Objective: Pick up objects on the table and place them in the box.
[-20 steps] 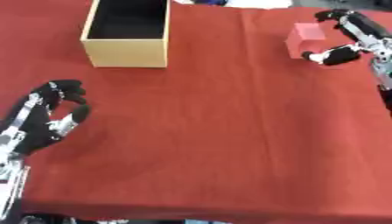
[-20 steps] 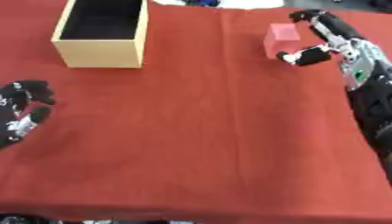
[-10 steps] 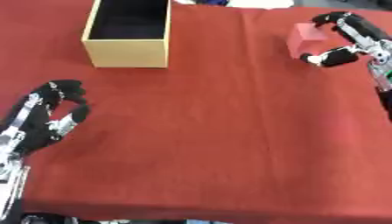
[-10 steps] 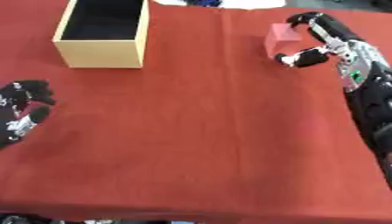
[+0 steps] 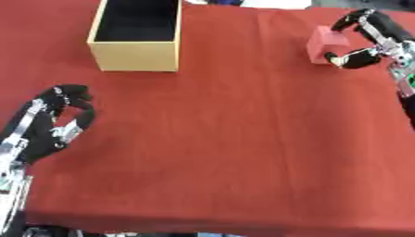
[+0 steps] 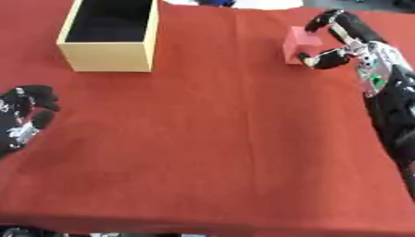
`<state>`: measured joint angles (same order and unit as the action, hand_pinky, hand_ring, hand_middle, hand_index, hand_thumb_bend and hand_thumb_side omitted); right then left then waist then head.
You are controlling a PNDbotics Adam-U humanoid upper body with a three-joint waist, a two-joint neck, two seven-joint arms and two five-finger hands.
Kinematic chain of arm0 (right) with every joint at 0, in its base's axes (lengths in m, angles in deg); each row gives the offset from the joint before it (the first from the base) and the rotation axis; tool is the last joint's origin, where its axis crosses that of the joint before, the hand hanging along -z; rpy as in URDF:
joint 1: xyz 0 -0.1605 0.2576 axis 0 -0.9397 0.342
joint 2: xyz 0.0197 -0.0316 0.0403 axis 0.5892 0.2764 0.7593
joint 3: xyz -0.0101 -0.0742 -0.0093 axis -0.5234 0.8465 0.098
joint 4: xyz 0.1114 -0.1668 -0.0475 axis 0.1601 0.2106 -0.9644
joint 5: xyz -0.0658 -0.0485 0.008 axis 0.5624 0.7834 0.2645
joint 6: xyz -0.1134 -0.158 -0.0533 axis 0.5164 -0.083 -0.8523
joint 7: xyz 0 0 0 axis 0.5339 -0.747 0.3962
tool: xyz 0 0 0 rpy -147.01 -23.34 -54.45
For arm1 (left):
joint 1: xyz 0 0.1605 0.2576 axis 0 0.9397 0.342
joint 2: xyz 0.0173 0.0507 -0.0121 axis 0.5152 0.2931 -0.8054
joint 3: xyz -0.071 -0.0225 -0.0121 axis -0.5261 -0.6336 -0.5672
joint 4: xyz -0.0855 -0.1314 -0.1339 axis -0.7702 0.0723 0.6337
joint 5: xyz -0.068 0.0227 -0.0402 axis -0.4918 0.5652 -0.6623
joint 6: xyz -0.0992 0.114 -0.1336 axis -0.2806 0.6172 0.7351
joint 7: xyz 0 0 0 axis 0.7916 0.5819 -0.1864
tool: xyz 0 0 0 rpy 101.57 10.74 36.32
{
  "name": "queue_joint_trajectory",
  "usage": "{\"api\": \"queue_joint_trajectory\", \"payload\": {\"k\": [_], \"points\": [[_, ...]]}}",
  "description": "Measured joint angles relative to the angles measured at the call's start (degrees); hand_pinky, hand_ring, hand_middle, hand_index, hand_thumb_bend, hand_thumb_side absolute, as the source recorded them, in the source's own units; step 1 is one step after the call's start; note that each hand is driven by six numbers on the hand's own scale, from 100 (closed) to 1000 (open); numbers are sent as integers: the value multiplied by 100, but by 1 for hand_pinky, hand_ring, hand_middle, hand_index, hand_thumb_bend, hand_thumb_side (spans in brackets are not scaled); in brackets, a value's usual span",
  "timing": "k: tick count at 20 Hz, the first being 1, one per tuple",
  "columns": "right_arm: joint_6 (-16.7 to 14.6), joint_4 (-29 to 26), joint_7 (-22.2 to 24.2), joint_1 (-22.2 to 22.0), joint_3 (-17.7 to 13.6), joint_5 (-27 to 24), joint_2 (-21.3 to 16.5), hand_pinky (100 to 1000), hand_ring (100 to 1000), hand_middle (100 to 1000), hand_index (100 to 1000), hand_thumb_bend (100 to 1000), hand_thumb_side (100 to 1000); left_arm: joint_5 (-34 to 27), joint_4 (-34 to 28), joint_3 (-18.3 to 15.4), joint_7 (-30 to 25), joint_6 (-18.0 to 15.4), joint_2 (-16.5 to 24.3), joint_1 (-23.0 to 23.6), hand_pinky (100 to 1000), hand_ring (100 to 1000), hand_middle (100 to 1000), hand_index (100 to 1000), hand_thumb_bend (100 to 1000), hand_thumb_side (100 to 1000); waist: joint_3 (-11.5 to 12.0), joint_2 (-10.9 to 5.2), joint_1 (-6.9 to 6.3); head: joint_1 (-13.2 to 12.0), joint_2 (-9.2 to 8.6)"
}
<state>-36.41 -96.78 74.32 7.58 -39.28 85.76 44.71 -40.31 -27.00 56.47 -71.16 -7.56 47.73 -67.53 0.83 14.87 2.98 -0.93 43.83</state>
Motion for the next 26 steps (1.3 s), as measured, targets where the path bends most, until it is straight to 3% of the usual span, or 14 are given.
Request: {"api": "queue_joint_trajectory", "payload": {"k": [9, 14, 20, 26], "points": [[-15, -324, -1211, 0, 40, 772, 43, 652, 652, 352, 477, 395, 100, -7, 0, 1, 7, 10, -1, -6, 1000, 641, 637, 781, 558, 521, 9, 0, 1, -6, 0], [-100, -466, -1674, 0, 62, 901, 46, 640, 633, 345, 451, 386, 100, -11, 0, 1, 11, 13, -1, -6, 1000, 641, 637, 781, 557, 522, 5, -2, 1, -18, 0], [-303, -809, -1750, 46, 186, 787, 93, 637, 629, 332, 447, 365, 100, -14, 0, 1, 17, 22, -1, -5, 1000, 642, 637, 780, 556, 522, -52, -51, 7, -37, 0], [-583, -1315, -1501, 329, 420, 332, 372, 637, 628, 335, 449, 346, 100, -15, 3, 2, 9, 33, -1, 26, 1000, 642, 638, 781, 555, 522, -76, -123, 34, -47, 0]]}}
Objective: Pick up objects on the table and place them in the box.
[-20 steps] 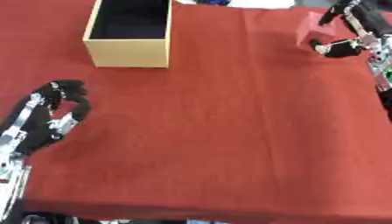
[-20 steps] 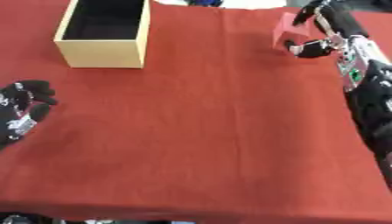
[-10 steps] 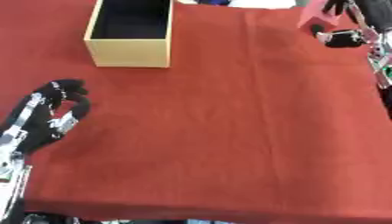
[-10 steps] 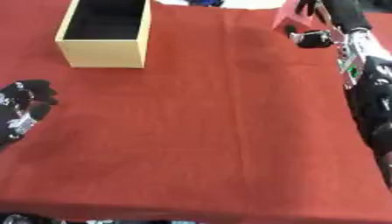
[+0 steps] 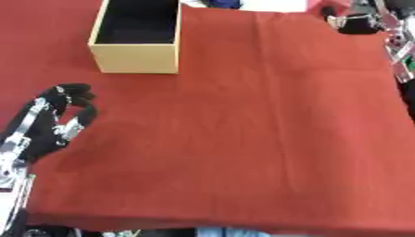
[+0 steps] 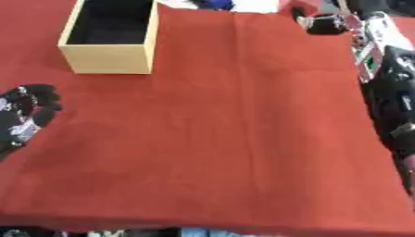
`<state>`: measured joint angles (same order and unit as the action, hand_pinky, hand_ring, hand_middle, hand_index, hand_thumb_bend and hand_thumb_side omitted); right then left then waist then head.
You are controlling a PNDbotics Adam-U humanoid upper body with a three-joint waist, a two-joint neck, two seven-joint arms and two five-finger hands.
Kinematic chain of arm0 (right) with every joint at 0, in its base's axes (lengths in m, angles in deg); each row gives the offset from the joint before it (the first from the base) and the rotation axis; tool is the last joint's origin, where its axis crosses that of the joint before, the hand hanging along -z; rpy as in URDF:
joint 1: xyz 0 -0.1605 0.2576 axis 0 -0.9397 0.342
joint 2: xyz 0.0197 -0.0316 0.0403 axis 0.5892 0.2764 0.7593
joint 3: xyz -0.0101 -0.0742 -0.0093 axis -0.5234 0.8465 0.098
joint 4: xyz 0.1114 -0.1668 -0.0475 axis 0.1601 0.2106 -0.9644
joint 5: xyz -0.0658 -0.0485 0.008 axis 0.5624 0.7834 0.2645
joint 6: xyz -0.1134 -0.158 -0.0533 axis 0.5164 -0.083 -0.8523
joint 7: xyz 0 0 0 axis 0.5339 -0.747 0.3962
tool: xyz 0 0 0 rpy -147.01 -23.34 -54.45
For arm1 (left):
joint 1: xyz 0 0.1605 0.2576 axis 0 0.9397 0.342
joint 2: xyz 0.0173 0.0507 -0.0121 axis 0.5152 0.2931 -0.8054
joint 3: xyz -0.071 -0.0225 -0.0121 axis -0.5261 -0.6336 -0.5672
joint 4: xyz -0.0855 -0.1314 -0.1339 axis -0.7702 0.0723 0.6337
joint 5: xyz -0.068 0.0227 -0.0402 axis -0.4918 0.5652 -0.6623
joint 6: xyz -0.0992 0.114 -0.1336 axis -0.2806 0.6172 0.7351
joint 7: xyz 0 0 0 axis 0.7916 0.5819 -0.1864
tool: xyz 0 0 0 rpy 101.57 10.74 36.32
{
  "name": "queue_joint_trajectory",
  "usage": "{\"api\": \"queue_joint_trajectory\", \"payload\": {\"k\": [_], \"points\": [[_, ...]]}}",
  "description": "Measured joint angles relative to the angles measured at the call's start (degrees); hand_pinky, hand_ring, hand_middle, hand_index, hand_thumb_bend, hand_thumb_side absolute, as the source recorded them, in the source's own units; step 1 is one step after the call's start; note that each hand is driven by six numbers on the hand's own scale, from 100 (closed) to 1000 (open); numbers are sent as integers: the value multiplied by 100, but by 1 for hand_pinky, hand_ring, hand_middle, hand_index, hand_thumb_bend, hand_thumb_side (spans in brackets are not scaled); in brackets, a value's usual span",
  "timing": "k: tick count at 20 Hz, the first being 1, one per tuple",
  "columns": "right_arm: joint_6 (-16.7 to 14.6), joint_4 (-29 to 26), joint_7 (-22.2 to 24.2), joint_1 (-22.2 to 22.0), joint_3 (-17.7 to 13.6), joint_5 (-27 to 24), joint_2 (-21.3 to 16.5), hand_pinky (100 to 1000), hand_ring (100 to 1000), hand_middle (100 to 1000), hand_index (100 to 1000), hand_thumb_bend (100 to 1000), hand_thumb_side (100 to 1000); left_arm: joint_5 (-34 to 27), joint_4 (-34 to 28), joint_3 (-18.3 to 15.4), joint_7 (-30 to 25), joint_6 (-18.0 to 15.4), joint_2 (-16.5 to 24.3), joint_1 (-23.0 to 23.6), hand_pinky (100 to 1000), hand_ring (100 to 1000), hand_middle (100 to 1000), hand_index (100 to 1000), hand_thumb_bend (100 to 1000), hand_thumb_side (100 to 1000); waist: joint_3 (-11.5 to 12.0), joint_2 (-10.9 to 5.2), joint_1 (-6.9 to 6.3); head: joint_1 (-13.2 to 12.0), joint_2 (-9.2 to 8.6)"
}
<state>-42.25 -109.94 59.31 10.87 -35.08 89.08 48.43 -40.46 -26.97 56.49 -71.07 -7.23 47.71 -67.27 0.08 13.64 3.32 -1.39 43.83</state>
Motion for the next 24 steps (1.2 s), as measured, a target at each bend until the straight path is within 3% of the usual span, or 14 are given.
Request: {"api": "queue_joint_trajectory", "payload": {"k": [9, 17, 24], "points": [[-450, -623, 564, 239, 470, -532, 506, 639, 628, 340, 453, 348, 100, -18, 32, 64, -70, 10, 0, 22, 1000, 642, 638, 780, 554, 523, 127, -64, 22, 104, 0], [-562, -624, 826, 330, 568, -550, 924, 640, 630, 338, 454, 349, 100, -40, 34, 143, -160, -8, 0, 7, 1000, 643, 638, 779, 555, 522, 285, -87, 23, 247, 0], [-633, -478, 959, 327, 604, -330, 1308, 642, 633, 342, 460, 349, 100, -122, 63, 362, -369, 8, -68, -199, 1000, 643, 638, 779, 553, 524, 756, -86, 37, 485, 0]]}}
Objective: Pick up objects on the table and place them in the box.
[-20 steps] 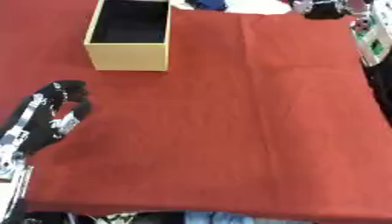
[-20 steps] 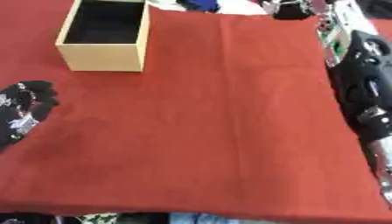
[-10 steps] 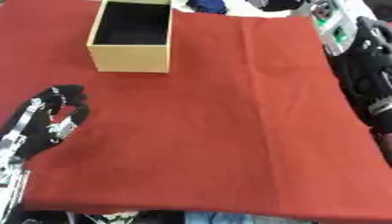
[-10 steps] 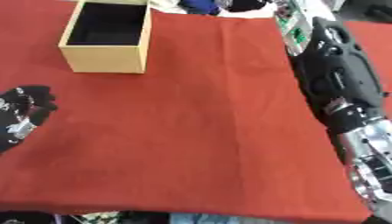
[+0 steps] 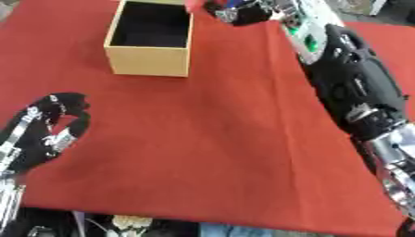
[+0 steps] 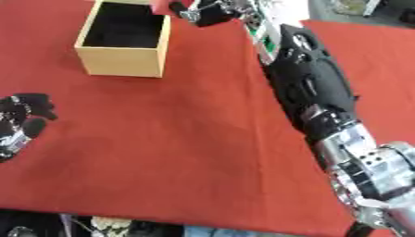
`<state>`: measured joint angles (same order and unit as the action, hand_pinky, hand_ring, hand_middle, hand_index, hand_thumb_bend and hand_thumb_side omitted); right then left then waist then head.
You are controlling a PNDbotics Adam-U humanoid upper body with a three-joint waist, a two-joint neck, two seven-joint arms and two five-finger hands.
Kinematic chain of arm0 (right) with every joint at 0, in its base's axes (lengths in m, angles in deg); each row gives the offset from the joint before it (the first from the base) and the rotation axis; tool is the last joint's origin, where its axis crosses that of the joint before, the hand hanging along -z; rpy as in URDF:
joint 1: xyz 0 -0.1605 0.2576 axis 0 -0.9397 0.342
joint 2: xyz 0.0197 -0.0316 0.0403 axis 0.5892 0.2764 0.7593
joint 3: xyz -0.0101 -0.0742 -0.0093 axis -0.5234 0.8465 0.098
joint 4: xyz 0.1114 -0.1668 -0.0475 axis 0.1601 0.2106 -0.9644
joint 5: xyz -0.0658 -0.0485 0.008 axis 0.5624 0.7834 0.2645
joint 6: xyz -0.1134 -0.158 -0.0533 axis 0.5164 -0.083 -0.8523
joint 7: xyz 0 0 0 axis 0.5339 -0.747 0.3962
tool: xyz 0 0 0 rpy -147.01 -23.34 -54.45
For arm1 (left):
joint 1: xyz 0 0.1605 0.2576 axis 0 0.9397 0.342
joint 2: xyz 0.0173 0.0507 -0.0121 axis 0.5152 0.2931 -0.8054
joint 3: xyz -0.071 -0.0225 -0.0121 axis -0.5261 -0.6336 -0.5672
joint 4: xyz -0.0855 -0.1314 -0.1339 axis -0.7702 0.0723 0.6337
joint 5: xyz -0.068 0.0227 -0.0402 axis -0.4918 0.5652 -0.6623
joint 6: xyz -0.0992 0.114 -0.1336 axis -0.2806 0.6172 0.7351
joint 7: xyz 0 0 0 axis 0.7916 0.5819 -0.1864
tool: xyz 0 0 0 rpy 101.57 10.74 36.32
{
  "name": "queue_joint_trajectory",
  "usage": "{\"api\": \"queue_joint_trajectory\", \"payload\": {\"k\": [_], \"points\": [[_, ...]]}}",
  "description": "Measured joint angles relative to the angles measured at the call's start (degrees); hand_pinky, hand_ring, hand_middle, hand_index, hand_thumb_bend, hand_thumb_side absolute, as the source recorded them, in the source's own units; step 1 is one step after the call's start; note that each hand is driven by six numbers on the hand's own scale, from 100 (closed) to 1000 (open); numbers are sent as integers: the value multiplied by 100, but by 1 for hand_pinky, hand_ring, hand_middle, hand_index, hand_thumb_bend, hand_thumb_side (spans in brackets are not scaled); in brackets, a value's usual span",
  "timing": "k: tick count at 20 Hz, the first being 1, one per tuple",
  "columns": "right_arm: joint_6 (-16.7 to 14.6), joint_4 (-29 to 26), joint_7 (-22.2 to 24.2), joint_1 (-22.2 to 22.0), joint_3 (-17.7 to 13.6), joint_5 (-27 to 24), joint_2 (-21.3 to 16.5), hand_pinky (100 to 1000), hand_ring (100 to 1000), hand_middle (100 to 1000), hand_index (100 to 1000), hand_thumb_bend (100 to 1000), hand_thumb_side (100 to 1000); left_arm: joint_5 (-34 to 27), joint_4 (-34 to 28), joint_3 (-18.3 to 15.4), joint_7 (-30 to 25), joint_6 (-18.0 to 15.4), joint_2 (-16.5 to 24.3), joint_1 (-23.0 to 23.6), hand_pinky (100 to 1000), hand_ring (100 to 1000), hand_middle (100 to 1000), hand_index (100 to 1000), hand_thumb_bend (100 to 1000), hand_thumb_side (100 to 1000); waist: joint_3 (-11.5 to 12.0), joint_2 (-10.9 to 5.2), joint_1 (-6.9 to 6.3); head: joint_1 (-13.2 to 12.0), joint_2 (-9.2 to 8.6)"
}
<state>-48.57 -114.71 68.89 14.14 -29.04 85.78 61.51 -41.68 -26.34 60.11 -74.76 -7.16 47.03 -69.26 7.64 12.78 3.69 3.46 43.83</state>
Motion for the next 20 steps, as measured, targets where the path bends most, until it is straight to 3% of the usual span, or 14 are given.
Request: {"api": "queue_joint_trajectory", "payload": {"k": [7, 8, 9, 13, 15, 16, 17, 18, 20], "points": [[-59, 81, -28, -66, -2, 147, 195, 642, 639, 356, 478, 325, 100, -78, 4, 166, -191, 10, -38, -136, 1000, 643, 638, 779, 552, 526, 294, 67, 2, 192, 0], [-69, 92, -51, -79, -2, 151, 222, 642, 640, 357, 480, 373, 100, -81, 4, 174, -207, 9, -49, -146, 1000, 643, 638, 779, 551, 527, 317, 78, 2, 216, 0], [-79, 101, -73, -98, -1, 155, 239, 642, 641, 358, 481, 326, 100, -85, 4, 194, -223, 11, -66, -155, 1000, 644, 638, 779, 552, 527, 343, 84, 2, 236, 0], [-107, 124, -114, -147, 4, 266, 307, 650, 656, 395, 516, 339, 100, -103, 5, 236, -266, 16, -84, -190, 1000, 644, 638, 779, 551, 529, 418, 112, 2, 305, 0], [-98, 168, -112, -166, 3, 368, 327, 669, 700, 530, 627, 327, 100, -112, 6, 240, -283, 20, -85, -194, 1000, 644, 638, 779, 550, 531, 441, 128, 2, 324, 0], [-82, 184, -115, -181, 1, 418, 328, 690, 743, 627, 728, 360, 100, -116, 6, 240, -287, 20, -85, -194, 1000, 643, 638, 778, 549, 531, 445, 131, 4, 326, 0], [-55, 206, -119, -193, -2, 462, 328, 703, 759, 675, 773, 395, 100, -117, 7, 240, -289, 20, -85, -195, 1000, 644, 638, 778, 549, 531, 443, 132, 5, 326, 0], [-29, 223, -121, -200, -3, 497, 328, 729, 797, 781, 880, 472, 104, -117, 7, 240, -290, 20, -85, -195, 1000, 644, 638, 779, 548, 531, 440, 132, 7, 326, 0], [23, 250, -126, -200, -6, 539, 328, 739, 816, 845, 924, 542, 140, -118, 8, 240, -291, 22, -85, -195, 1000, 644, 638, 778, 548, 531, 414, 132, 14, 326, 0]]}}
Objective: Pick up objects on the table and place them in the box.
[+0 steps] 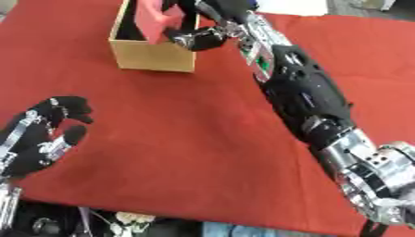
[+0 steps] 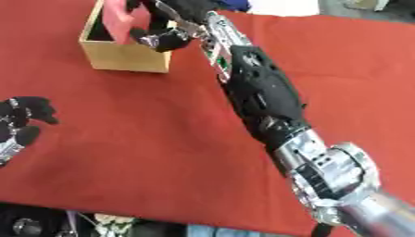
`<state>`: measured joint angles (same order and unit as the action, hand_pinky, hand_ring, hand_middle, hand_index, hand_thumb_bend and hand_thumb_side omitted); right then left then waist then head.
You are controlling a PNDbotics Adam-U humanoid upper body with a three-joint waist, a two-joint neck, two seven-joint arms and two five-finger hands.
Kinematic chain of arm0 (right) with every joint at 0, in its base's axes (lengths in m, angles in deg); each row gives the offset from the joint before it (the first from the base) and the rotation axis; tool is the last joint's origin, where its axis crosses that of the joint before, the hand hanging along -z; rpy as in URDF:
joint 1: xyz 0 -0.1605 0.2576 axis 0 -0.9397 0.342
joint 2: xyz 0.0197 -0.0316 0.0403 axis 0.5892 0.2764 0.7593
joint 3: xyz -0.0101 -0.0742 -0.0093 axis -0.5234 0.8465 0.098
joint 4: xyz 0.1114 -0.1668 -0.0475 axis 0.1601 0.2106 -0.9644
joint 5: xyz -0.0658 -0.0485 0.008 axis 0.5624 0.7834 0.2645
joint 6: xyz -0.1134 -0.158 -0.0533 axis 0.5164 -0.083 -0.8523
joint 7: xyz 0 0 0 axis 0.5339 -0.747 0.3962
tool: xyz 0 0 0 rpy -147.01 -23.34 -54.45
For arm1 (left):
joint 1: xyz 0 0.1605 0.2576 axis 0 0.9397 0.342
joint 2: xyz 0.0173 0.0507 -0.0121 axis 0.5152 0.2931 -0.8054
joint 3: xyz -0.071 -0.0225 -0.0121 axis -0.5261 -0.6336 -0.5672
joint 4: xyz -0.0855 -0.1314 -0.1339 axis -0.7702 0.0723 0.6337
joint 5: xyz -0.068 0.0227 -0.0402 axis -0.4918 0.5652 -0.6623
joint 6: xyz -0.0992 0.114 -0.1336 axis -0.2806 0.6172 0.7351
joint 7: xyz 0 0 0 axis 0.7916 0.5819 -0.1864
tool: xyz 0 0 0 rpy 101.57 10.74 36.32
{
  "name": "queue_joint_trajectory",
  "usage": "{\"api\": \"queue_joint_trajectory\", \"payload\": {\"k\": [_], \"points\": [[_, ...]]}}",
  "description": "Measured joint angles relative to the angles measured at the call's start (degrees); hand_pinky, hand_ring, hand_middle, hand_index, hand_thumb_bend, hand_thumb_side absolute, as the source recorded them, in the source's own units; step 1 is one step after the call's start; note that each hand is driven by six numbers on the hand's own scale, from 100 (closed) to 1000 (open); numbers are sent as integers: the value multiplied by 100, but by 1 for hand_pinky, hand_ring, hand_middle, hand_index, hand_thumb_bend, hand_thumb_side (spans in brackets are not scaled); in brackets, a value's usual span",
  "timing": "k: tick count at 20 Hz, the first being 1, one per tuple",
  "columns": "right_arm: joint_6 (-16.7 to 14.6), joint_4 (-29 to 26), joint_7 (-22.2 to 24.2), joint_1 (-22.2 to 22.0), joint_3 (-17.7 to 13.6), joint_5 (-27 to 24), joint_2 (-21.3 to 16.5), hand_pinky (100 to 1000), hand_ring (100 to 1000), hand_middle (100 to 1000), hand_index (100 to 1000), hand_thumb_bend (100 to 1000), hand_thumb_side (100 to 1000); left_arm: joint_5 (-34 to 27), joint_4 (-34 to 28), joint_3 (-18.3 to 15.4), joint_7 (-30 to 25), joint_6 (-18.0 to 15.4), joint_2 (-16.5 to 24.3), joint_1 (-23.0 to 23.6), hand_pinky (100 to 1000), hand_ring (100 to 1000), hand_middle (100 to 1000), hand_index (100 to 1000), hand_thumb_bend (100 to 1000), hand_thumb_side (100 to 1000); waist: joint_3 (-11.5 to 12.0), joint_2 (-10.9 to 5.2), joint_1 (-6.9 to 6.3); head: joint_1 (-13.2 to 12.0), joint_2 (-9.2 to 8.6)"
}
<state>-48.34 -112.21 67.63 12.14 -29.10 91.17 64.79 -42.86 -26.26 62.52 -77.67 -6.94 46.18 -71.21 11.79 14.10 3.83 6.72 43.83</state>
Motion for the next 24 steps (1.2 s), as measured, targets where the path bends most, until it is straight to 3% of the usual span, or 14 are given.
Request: {"api": "queue_joint_trajectory", "payload": {"k": [8, 12, 17, 20, 24], "points": [[102, 10, -106, -6, -45, -33, -81, 734, 812, 822, 905, 526, 100, 0, 33, -4, 0, 10, 0, 12, 1000, 645, 638, 778, 545, 531, -239, -30, 1, -34, 0], [22, -126, -128, -55, 12, -329, -231, 721, 794, 743, 871, 505, 100, 2, 34, -49, 49, 17, 2, 100, 1000, 645, 638, 777, 544, 530, -507, -134, -22, -149, 0], [-34, -308, -121, -223, 53, -844, -534, 718, 792, 728, 862, 499, 100, 24, 42, -199, 207, 19, 5, 217, 1000, 645, 639, 777, 543, 526, -874, -239, -76, -363, 0], [1, -436, -98, -355, 75, -1151, -651, 719, 796, 699, 843, 369, 100, 30, 47, -294, 301, 19, 8, 270, 1000, 646, 640, 777, 538, 526, -1044, -254, -83, -471, 0], [99, -789, -236, -901, 28, -1529, -1120, 717, 794, 668, 823, 100, 100, 34, 49, -455, 505, 38, 8, 310, 1000, 640, 633, 769, 524, 523, -1332, -264, -142, -658, 0]]}}
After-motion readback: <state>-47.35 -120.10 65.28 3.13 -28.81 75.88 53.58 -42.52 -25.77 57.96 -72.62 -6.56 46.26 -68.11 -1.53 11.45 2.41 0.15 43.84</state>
